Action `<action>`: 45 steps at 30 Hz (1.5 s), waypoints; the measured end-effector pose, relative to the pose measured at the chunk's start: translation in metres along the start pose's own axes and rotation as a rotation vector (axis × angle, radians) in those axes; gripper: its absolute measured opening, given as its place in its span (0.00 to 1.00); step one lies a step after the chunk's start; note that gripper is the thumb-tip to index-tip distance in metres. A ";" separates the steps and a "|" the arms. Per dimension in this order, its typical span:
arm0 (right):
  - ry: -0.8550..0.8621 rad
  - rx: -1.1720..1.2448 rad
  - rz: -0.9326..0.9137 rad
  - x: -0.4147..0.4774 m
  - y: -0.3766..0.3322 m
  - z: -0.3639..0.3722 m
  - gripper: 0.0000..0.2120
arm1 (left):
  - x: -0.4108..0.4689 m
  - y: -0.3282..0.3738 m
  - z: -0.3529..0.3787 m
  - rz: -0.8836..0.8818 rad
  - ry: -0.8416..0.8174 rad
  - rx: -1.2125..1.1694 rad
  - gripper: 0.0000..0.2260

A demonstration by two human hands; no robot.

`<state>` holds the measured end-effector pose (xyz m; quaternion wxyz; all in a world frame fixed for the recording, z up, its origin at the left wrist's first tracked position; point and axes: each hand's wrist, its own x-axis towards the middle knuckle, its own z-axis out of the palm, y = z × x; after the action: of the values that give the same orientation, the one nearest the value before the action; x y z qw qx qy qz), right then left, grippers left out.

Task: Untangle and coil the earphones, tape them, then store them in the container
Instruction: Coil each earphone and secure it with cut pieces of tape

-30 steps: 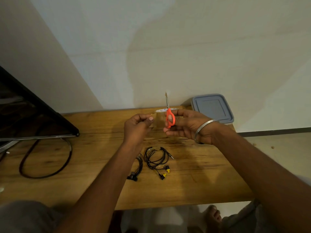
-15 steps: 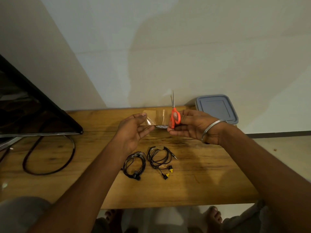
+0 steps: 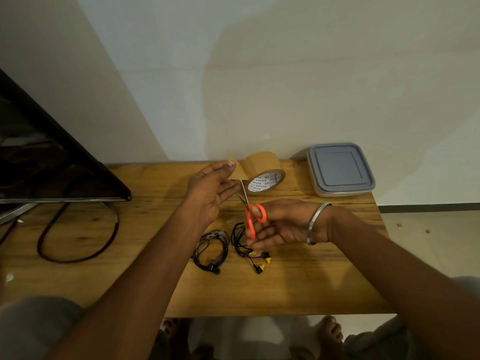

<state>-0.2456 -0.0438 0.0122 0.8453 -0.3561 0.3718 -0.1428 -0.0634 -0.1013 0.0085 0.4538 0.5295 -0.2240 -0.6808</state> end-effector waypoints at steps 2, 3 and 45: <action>0.036 0.109 -0.058 0.006 0.001 0.001 0.30 | 0.001 -0.001 0.000 0.008 -0.019 0.010 0.06; 0.052 0.156 -0.085 0.009 0.002 0.002 0.31 | 0.001 -0.002 -0.001 0.007 -0.027 0.016 0.06; 0.129 0.146 -0.291 0.018 -0.002 -0.006 0.32 | 0.001 -0.012 -0.009 -0.085 -0.293 0.047 0.25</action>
<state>-0.2374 -0.0571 0.0019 0.8137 -0.3338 0.3585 -0.3130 -0.0598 -0.0945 -0.0040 0.3745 0.4438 -0.2810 -0.7641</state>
